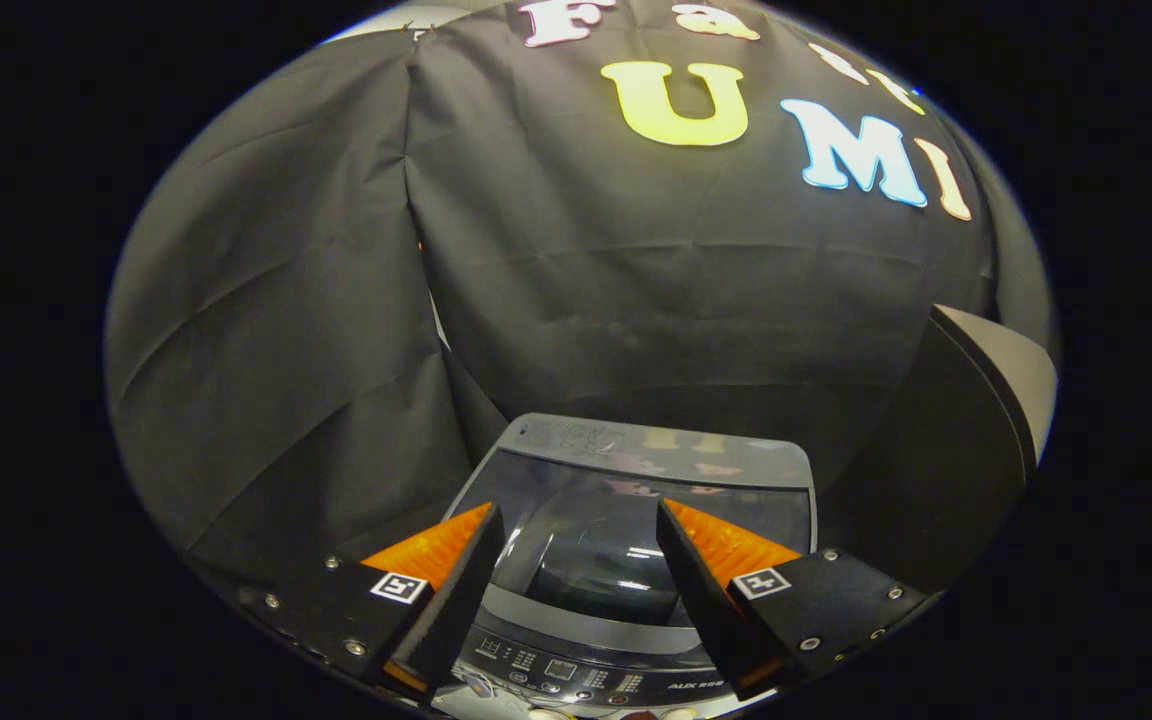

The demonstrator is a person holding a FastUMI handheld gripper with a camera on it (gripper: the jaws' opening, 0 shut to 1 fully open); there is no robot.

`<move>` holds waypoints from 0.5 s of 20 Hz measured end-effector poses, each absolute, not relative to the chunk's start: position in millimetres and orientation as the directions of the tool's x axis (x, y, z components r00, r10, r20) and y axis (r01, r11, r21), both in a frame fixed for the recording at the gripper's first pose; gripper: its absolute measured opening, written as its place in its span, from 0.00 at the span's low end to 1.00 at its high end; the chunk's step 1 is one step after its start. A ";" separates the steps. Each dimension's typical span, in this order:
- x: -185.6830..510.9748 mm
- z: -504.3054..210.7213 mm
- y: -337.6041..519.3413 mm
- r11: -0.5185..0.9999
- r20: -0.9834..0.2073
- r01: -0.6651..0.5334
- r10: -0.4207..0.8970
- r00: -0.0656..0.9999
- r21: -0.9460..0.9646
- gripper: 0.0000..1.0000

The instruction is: Put the clothes into the washing machine and then close the washing machine lid.

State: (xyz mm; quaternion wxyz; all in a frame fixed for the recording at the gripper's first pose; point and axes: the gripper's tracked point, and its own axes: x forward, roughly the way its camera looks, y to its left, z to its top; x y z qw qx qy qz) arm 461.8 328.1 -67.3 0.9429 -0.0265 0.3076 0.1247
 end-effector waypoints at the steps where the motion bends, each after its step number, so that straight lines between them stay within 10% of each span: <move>1: 458.1 -57.4 324.1 0.967 -0.565 -0.254 0.216 0.796 0.013 0.95; 10: 410.8 39.7 252.5 0.969 -0.391 -0.246 0.212 0.895 -0.037 0.95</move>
